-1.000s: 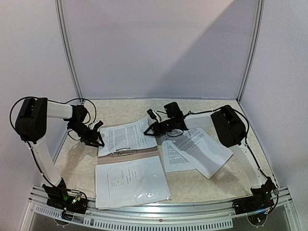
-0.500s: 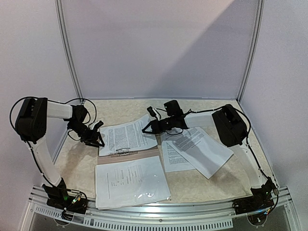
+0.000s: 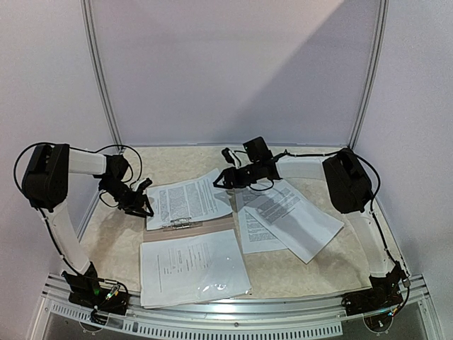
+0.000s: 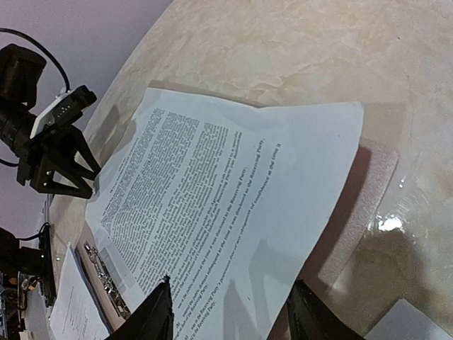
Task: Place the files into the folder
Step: Place the file on the spring clip of the folder.
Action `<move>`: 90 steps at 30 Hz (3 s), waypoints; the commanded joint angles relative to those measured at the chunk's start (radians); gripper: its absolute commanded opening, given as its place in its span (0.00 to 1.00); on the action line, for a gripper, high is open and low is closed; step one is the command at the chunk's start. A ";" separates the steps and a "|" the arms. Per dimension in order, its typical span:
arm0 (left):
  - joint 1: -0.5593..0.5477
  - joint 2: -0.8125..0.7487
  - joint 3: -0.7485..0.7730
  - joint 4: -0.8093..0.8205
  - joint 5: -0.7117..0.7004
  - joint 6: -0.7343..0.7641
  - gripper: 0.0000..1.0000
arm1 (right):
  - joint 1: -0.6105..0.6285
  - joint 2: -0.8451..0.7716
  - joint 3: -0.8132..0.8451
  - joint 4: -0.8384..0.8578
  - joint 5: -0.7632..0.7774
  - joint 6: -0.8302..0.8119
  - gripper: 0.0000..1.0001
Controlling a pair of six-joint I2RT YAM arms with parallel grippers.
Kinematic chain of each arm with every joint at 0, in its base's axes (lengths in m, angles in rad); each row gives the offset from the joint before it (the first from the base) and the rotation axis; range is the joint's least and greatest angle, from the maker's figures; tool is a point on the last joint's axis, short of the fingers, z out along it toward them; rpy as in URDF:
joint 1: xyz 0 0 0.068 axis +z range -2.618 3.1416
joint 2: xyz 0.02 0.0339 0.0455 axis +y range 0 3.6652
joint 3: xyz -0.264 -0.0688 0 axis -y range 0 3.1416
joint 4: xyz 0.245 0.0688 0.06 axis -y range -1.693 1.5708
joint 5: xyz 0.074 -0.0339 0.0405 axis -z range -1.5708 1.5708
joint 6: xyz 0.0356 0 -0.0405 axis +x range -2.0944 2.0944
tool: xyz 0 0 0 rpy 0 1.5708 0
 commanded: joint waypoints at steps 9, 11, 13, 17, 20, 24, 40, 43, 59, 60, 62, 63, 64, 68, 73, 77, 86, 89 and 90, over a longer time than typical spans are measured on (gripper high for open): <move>0.003 -0.073 -0.012 0.002 -0.090 0.012 0.41 | 0.004 0.012 0.025 -0.103 0.081 0.066 0.43; 0.003 -0.072 -0.015 0.006 -0.094 0.010 0.41 | 0.010 0.018 0.024 -0.109 0.080 0.072 0.39; 0.003 -0.066 -0.014 0.008 -0.096 0.009 0.42 | 0.011 0.019 0.020 -0.111 0.084 0.075 0.39; 0.003 -0.048 -0.012 0.011 -0.100 0.004 0.44 | 0.015 0.018 0.013 -0.108 0.079 0.082 0.37; 0.004 -0.040 -0.013 0.016 -0.104 0.002 0.47 | 0.021 0.019 0.013 -0.108 0.080 0.086 0.37; 0.004 -0.034 -0.019 0.024 -0.106 -0.005 0.48 | 0.022 -0.002 0.016 -0.145 0.142 0.093 0.38; 0.003 0.012 -0.017 0.026 -0.086 -0.015 0.45 | 0.039 -0.041 -0.014 -0.160 0.182 0.116 0.24; 0.005 0.017 -0.016 0.024 -0.086 -0.013 0.44 | 0.042 -0.008 0.030 -0.190 0.178 0.113 0.22; 0.005 0.021 -0.013 0.024 -0.088 -0.012 0.36 | 0.058 0.038 0.050 -0.194 0.191 0.107 0.20; 0.005 0.021 -0.013 0.023 -0.088 -0.012 0.35 | 0.059 0.038 0.050 -0.194 0.191 0.108 0.20; 0.005 0.021 -0.013 0.024 -0.088 -0.012 0.35 | 0.062 0.040 0.050 -0.192 0.186 0.107 0.20; 0.005 0.022 -0.013 0.025 -0.088 -0.012 0.35 | 0.064 0.040 0.051 -0.190 0.182 0.108 0.20; 0.005 0.021 -0.013 0.026 -0.088 -0.012 0.35 | 0.066 0.040 0.053 -0.189 0.179 0.106 0.20; 0.005 0.021 -0.015 0.023 -0.086 -0.011 0.34 | 0.069 0.033 0.056 -0.196 0.194 0.098 0.20; 0.005 0.022 -0.017 0.020 -0.078 -0.005 0.27 | 0.065 0.027 0.077 -0.226 0.220 0.068 0.20; 0.003 0.025 -0.018 0.011 -0.062 -0.004 0.19 | 0.055 0.028 0.085 -0.247 0.240 0.064 0.20; 0.002 0.029 -0.017 -0.003 -0.048 0.003 0.14 | 0.049 0.021 0.074 -0.243 0.223 0.070 0.20; 0.002 0.027 -0.018 -0.006 -0.044 0.007 0.14 | 0.050 0.018 0.050 -0.230 0.219 0.078 0.19; 0.002 0.028 -0.017 -0.009 -0.041 0.009 0.13 | 0.050 0.016 0.045 -0.228 0.220 0.078 0.19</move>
